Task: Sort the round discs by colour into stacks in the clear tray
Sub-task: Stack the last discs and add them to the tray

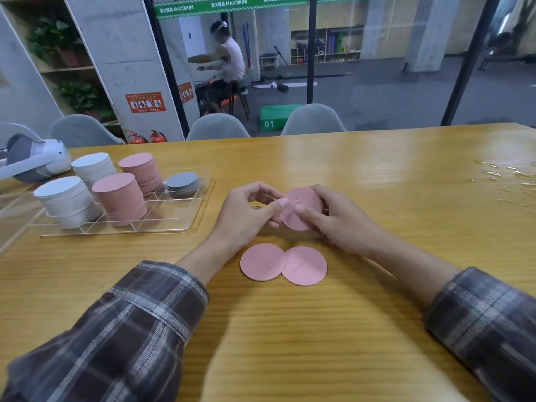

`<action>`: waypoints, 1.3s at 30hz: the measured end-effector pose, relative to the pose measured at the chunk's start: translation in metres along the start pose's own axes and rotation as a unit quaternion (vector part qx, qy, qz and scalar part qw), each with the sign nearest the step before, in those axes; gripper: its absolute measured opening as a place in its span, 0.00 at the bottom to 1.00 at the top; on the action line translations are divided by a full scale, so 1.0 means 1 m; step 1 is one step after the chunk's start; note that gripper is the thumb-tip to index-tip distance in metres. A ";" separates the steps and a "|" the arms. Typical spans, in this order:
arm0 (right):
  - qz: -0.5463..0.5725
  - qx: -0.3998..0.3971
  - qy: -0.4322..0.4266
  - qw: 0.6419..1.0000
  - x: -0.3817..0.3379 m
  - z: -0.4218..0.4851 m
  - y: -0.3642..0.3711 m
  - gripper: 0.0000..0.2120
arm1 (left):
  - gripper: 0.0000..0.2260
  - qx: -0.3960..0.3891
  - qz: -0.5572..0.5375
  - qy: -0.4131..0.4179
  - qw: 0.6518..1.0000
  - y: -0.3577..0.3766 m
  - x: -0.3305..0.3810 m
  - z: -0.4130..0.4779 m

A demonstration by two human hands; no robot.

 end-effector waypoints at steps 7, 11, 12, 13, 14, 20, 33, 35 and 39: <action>-0.024 0.032 0.018 0.999 0.013 0.003 -0.005 0.06 | 0.08 -0.132 0.145 -0.084 0.977 -0.005 0.001 0.002; -0.016 0.040 0.041 0.998 0.019 0.003 -0.006 0.06 | 0.12 -0.290 0.207 -0.132 0.925 -0.001 0.001 -0.010; -0.018 0.040 0.041 0.998 0.019 0.003 -0.006 0.06 | 0.14 -0.308 0.213 -0.133 0.918 0.000 0.000 -0.012; -0.021 0.041 0.040 0.998 0.018 0.003 -0.006 0.05 | 0.15 -0.318 0.219 -0.130 0.913 0.002 -0.001 -0.012; -0.024 0.041 0.038 0.998 0.017 0.003 -0.006 0.05 | 0.15 -0.323 0.225 -0.123 0.911 0.002 -0.003 -0.011; -0.022 0.039 0.035 0.998 0.013 0.001 -0.007 0.06 | 0.10 -0.295 0.212 -0.115 0.924 -0.001 -0.007 -0.007; 0.072 0.003 0.076 0.994 0.003 -0.002 -0.004 0.14 | 0.06 -0.083 -0.035 -0.054 0.994 -0.008 0.005 0.005; 0.116 0.000 0.094 0.989 0.004 -0.003 -0.004 0.17 | 0.07 -0.059 -0.041 -0.063 0.995 -0.003 0.001 0.004; 0.130 -0.007 0.080 0.988 0.002 -0.003 -0.004 0.16 | 0.08 -0.020 -0.061 -0.080 0.995 0.005 -0.007 0.003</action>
Point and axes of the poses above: each hand's wrist, its own z-axis towards the middle knuckle, its own y-axis out of the palm, x = y × z, the point moved 7 cm from there along z, towards the middle knuckle, and after that the axes turned 13 degrees about -z, right-handed, at the moved point
